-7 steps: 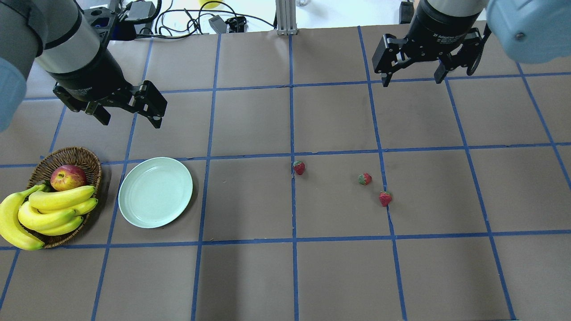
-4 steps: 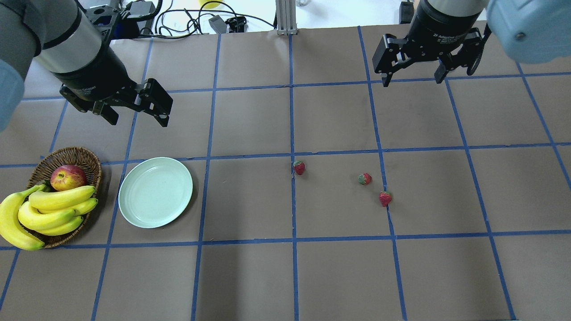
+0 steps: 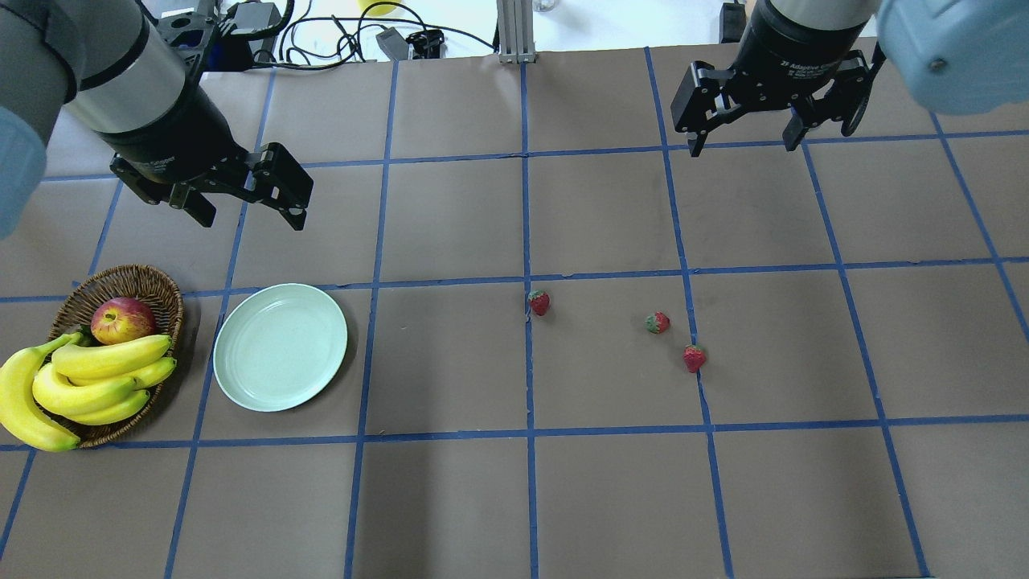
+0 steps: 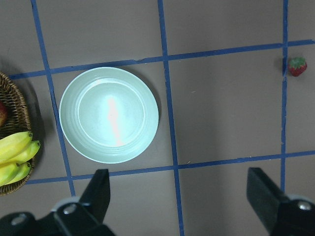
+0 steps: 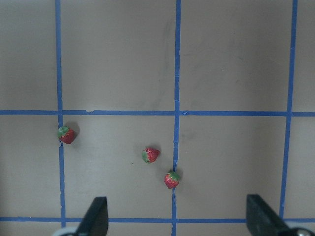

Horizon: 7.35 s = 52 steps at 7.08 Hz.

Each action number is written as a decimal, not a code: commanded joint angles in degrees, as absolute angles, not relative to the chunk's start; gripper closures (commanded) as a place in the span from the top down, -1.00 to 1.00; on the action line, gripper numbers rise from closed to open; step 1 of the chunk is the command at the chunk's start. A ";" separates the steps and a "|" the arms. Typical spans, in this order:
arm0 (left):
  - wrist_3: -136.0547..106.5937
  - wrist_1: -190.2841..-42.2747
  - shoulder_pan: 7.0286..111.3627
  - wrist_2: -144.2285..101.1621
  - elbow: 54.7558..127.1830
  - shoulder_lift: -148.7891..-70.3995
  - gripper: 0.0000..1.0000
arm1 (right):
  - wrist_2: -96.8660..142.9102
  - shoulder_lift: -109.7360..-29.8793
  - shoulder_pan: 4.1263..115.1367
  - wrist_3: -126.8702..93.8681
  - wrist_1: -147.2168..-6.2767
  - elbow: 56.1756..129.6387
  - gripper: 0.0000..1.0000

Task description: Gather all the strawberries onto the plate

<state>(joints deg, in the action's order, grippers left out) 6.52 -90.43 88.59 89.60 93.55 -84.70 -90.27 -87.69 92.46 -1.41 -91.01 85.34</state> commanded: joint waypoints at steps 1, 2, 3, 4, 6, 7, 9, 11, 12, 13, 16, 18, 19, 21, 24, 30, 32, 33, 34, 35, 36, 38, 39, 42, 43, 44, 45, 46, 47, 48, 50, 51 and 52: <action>6.50 -90.53 88.59 89.74 93.60 -84.64 1.00 | -90.26 -87.71 92.46 -1.41 -90.97 85.34 1.00; 6.50 -90.53 88.59 89.65 93.60 -84.64 1.00 | -90.26 -87.71 92.46 -1.41 -90.97 85.34 1.00; 6.59 -90.44 88.59 89.65 93.60 -84.64 1.00 | -90.26 -87.63 92.46 -1.41 -91.05 85.34 1.00; 6.77 -90.70 88.51 89.74 93.60 -84.64 1.00 | -90.26 -87.63 92.46 -1.41 -91.05 85.34 1.00; 6.77 -90.79 88.42 89.65 93.60 -84.55 1.00 | -90.79 -87.63 92.55 -1.49 -90.97 85.17 1.00; 7.12 -90.79 88.33 89.74 93.69 -84.64 1.00 | -90.70 -87.63 92.55 -1.58 -90.97 85.25 1.00; 7.21 -90.79 88.24 89.82 93.60 -84.64 1.00 | -91.05 -87.45 92.72 -1.67 -91.14 85.34 1.00; 7.29 -90.70 88.33 89.74 93.69 -84.64 1.00 | -90.45 -86.05 92.64 -0.88 -91.14 83.85 1.00; 7.29 -90.70 88.33 89.82 93.69 -84.64 1.00 | -90.35 -85.96 92.90 -1.05 -91.14 83.15 1.00; 7.29 -90.79 88.33 89.74 93.69 -84.64 1.00 | -90.26 -85.78 92.90 -1.32 -91.23 82.97 1.00; 7.21 -91.05 88.42 89.56 93.69 -84.73 1.00 | -89.83 -85.69 93.08 -4.45 -95.86 86.37 1.00; 7.29 -91.05 88.42 89.47 93.69 -84.73 1.00 | -89.65 -79.94 99.18 -17.09 -106.99 89.73 1.00; 7.29 -91.05 88.42 89.47 93.69 -84.73 1.00 | -89.74 -75.37 103.06 -21.84 -110.79 89.74 1.00; 7.29 -91.05 88.42 89.47 93.69 -84.81 1.00 | -89.65 -69.28 107.12 -33.27 -117.29 90.78 1.00; 7.29 -91.06 88.51 89.47 94.21 -84.73 1.00 | -89.47 -63.82 110.21 -35.42 -130.91 99.63 1.00; 7.29 -91.66 88.59 89.47 95.45 -84.64 1.00 | -84.02 -60.29 110.39 -34.72 -132.37 102.31 -0.57; 7.29 -92.55 88.59 89.47 95.54 -84.73 1.00 | -84.02 -61.34 110.39 -34.63 -132.19 102.04 -1.00; 7.29 -92.55 88.59 89.47 95.54 -84.73 1.00 | -84.02 -61.87 110.39 -35.50 -132.19 101.95 -1.00; 7.29 -92.55 88.59 89.39 95.62 -84.73 1.00 | -83.68 -62.57 111.78 -36.46 -132.27 101.69 -1.00; 7.29 -92.46 88.59 89.38 95.62 -84.81 1.00 | -81.06 -62.23 114.67 -40.91 -133.06 100.47 -1.00; 7.29 -92.46 88.59 89.38 95.54 -84.73 1.00 | -80.51 -61.53 117.83 -45.48 -133.24 98.37 -1.00; 7.29 -92.55 88.59 89.47 95.62 -84.73 1.00 | -80.25 -58.55 121.88 -50.86 -135.77 96.95 -1.00; 7.29 -92.46 88.59 89.39 95.62 -84.73 1.00 | -79.20 -57.49 122.43 -53.24 -137.53 97.12 -1.00; 7.29 -92.46 88.59 89.47 95.62 -84.73 1.00 | -80.07 -57.74 122.43 -52.12 -137.11 97.91 0.89; 7.29 -92.46 88.59 89.39 95.54 -84.73 1.00 | -81.20 -58.01 122.26 -49.33 -137.02 97.91 0.93; 7.29 -92.46 88.59 89.38 95.54 -84.73 1.00 | -83.65 -59.57 122.17 -45.65 -136.33 98.17 0.95; 7.29 -92.46 88.59 89.38 95.54 -84.73 1.00 | -84.19 -62.03 120.95 -41.61 -131.62 98.26 0.95; 7.29 -92.46 88.59 89.38 95.54 -84.73 1.00 | -85.16 -64.57 118.24 -39.05 -128.79 98.26 0.97; 7.29 -92.46 88.68 89.30 95.54 -84.81 1.00 | -85.17 -66.69 114.04 -34.93 -126.06 98.87 0.97; 7.29 -92.46 88.68 89.38 95.62 -84.81 1.00 | -85.34 -68.80 110.43 -27.58 -124.56 100.97 0.97; 7.30 -92.29 88.68 89.39 95.54 -84.81 1.00 | -88.04 -72.32 104.88 -10.98 -124.01 105.62 0.93; 7.29 -92.29 88.68 89.38 95.45 -84.81 1.00 | -90.07 -72.42 103.55 -5.33 -124.36 107.56 0.91; 7.29 -92.20 88.68 89.38 95.45 -84.81 1.00 | -90.35 -72.25 102.58 -2.40 -125.15 109.58 0.85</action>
